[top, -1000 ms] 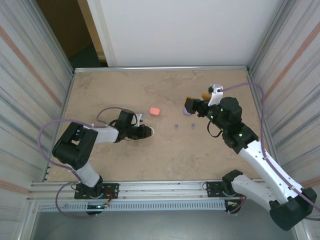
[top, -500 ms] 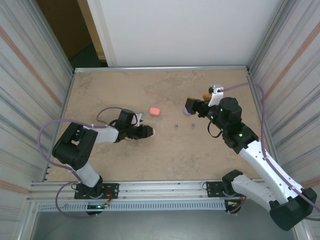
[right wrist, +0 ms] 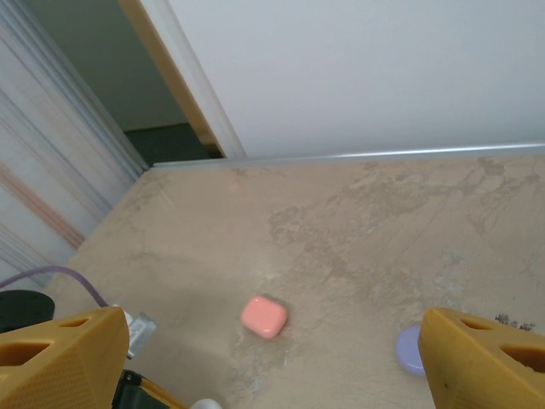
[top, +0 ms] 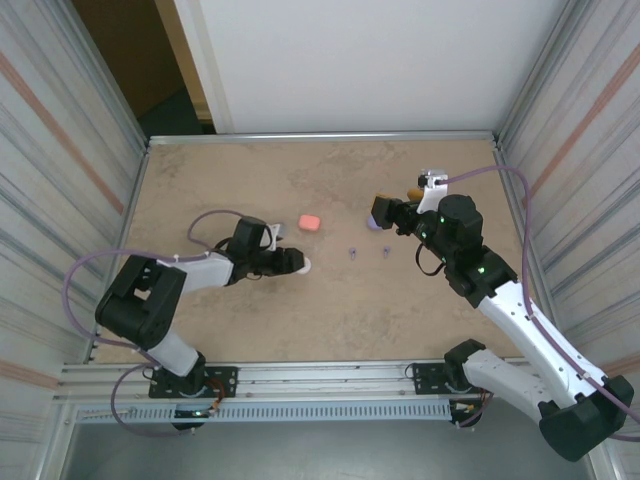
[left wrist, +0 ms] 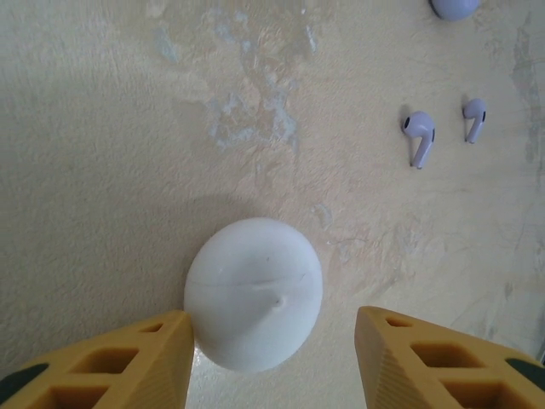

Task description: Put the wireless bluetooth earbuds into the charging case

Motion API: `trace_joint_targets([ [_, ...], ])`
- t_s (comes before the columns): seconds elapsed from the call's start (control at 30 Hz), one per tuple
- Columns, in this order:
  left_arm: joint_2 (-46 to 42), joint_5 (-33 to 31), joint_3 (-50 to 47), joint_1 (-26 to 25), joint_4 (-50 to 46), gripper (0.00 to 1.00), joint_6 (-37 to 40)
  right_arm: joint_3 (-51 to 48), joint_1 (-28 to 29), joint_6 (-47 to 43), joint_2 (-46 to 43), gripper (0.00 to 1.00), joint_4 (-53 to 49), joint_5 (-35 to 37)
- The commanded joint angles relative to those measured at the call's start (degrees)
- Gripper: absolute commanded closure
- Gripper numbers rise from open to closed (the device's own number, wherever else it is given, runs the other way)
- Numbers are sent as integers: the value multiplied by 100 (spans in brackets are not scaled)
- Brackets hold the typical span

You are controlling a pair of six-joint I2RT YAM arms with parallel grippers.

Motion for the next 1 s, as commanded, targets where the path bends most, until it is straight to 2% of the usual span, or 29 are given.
trace_joint_targets([
  [0.0, -339, -201, 16, 28, -188, 46, 239, -12, -69, -153, -98, 13, -6, 169],
  [0.33, -1359, -628, -72, 49, -367, 39, 537, -14, -104, -154, -122, 12, -180, 437],
  [0.53, -2112, -1136, 9, 94, -379, 35, 860, 14, -105, -121, -74, 12, -226, 479],
  [0.9, -2905, -1549, 541, 303, 93, 28, 1211, 95, -96, 56, 41, 12, -259, 399],
  [0.97, -2944, -1570, 690, 336, 237, 27, 1215, 96, -96, 82, 55, 8, -278, 395],
])
